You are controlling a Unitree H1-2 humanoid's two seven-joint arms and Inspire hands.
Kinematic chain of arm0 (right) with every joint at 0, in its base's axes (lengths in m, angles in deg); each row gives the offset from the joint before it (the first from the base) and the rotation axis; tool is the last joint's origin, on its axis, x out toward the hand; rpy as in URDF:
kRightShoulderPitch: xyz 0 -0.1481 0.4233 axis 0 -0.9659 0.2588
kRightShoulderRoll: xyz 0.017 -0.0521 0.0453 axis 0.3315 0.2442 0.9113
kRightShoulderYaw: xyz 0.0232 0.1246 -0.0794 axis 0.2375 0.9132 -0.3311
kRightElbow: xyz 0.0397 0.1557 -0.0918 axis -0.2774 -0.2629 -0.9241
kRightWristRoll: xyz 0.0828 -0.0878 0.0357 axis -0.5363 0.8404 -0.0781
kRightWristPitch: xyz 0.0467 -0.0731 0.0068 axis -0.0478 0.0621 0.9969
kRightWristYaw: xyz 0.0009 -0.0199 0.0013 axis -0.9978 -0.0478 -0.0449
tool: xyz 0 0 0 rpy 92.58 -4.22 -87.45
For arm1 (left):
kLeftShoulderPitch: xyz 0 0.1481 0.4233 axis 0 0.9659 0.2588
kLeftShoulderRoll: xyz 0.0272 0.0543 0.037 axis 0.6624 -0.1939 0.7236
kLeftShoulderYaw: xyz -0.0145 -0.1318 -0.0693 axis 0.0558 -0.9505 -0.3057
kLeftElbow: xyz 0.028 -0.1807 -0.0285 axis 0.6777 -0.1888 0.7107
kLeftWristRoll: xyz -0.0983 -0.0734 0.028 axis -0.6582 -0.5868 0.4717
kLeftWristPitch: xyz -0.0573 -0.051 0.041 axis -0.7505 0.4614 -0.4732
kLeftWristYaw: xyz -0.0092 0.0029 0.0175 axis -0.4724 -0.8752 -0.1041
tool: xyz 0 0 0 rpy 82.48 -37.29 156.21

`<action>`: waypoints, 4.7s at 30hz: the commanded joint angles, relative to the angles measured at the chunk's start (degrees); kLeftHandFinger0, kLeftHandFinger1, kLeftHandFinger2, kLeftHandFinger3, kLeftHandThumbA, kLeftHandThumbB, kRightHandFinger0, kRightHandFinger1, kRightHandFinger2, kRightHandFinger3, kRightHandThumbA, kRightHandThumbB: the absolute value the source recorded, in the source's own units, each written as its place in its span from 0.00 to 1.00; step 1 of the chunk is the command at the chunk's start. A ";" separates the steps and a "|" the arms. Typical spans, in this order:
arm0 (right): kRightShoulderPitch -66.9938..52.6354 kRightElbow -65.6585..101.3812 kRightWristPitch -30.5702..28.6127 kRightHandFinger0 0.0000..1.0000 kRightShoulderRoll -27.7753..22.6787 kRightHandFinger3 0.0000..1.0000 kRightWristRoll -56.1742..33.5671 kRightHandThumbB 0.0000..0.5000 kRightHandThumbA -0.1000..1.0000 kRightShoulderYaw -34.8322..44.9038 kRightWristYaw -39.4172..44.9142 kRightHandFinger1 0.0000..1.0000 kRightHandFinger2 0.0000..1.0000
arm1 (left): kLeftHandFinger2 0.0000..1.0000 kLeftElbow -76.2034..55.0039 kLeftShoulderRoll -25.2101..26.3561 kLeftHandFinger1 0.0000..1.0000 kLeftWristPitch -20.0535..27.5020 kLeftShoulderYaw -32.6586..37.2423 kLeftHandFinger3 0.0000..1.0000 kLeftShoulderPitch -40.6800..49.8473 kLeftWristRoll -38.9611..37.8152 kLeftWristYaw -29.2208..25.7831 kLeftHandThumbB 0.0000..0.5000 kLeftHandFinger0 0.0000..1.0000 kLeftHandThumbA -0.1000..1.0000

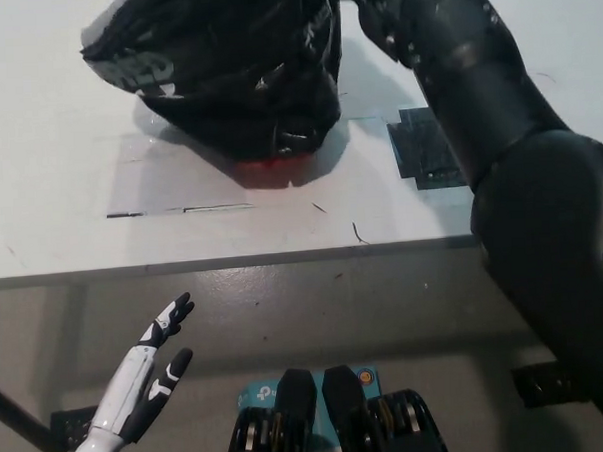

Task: The robot uses its right hand to pick up a bag of coffee beans and puts it in the black plastic bag, then the robot grabs the top of the bag and lifts it.

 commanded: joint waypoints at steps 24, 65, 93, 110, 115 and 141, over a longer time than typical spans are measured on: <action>16.38 7.04 2.71 0.00 -2.97 0.84 -6.47 0.01 0.22 -3.39 0.72 0.28 0.70 | 1.00 0.20 0.96 1.00 2.46 2.03 1.00 -0.82 -0.30 1.41 0.38 1.00 1.00; 1.30 1.89 -3.92 0.00 9.02 0.60 -3.90 0.08 0.20 -10.94 2.94 0.00 0.45 | 0.97 -1.22 0.95 1.00 0.42 4.50 1.00 -3.17 -0.49 4.35 0.41 1.00 0.99; -0.20 8.16 -2.33 1.00 -5.52 1.00 26.57 0.98 0.99 -60.40 9.80 1.00 1.00 | 0.82 -0.63 1.24 0.86 2.35 4.74 1.00 -3.72 0.68 4.50 0.42 1.00 0.96; 1.65 30.59 9.97 1.00 -10.70 1.00 22.90 0.99 0.97 -54.24 15.29 1.00 1.00 | 0.82 0.19 1.03 0.89 2.96 4.87 1.00 -3.14 1.35 4.05 0.44 1.00 0.95; -3.71 46.61 13.42 1.00 -14.96 1.00 18.93 0.96 1.00 -51.23 15.71 1.00 1.00 | 0.85 0.12 0.56 0.89 2.26 4.89 1.00 -2.90 1.24 3.98 0.51 1.00 0.98; -63.50 134.33 2.18 1.00 -37.52 1.00 7.03 0.85 1.00 -32.29 9.64 1.00 1.00 | 1.00 5.80 0.43 1.00 2.14 -0.40 1.00 -12.26 -2.99 1.30 0.46 1.00 1.00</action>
